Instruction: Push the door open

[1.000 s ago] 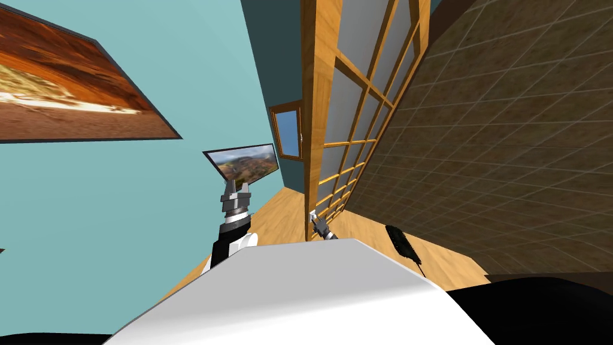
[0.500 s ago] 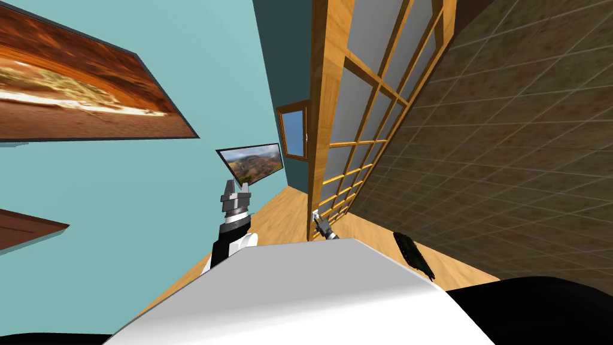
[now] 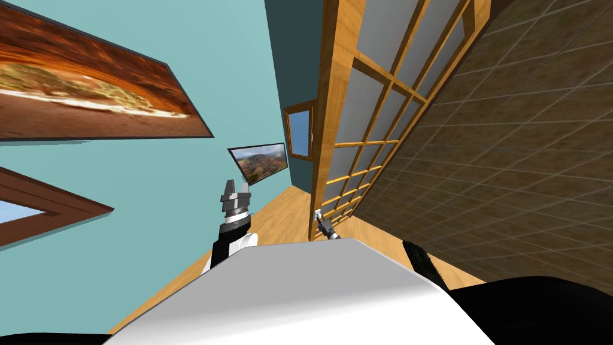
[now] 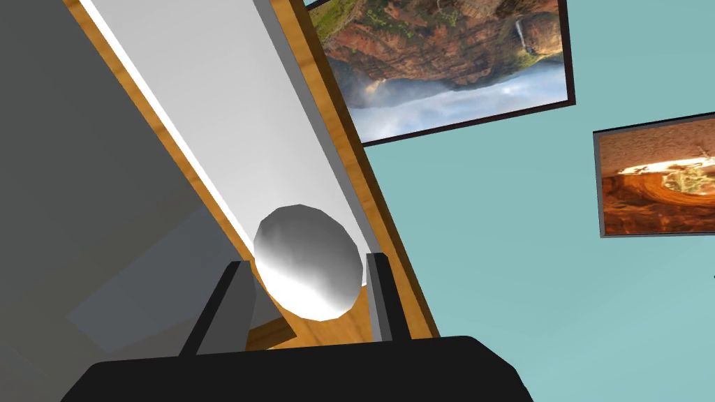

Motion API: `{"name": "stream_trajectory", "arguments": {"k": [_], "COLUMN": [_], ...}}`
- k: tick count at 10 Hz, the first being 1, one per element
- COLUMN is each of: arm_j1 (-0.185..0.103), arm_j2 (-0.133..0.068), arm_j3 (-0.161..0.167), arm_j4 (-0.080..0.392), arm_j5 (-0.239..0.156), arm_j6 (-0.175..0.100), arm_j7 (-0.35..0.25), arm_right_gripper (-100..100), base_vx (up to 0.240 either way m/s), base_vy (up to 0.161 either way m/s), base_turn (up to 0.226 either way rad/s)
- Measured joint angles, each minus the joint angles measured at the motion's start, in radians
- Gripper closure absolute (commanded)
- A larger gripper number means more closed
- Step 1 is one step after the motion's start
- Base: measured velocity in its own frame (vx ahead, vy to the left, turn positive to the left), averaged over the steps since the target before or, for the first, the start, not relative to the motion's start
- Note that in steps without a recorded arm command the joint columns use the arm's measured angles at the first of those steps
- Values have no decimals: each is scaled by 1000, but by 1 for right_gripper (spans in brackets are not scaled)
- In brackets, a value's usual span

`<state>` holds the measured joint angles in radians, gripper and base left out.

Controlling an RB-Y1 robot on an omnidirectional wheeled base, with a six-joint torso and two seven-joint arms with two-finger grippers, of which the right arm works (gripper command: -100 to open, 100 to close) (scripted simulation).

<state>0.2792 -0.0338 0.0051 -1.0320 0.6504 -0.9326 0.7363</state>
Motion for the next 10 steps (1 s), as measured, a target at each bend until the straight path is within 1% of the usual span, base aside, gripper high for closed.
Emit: {"name": "stream_trajectory", "arguments": {"k": [1,2,3,4,7,9,10], "arm_j1": [3,8,8,5,2,12,21], "arm_j2": [-3,-6,-5,-4,-13,-15,-22], "arm_j3": [0,1,-4,-5,-15,-16,-17], "arm_j4": [-5,-16,-11,-11,4,-14,-33], "arm_j5": [-8,-20,-40,-48,-91,-113,-134], "arm_j6": [2,9,9,13,1,11,18], "arm_j7": [-21,-50,-74,-92,-151,-196,-231], "arm_right_gripper": [100,100,100,100,100,100,100], "base_vx": [-2,-2,0,2,0,-4,-1], "base_vy": [7,2,-4,5,3,-4,-9], "base_turn": [102,201,57,111,92,161,50]}}
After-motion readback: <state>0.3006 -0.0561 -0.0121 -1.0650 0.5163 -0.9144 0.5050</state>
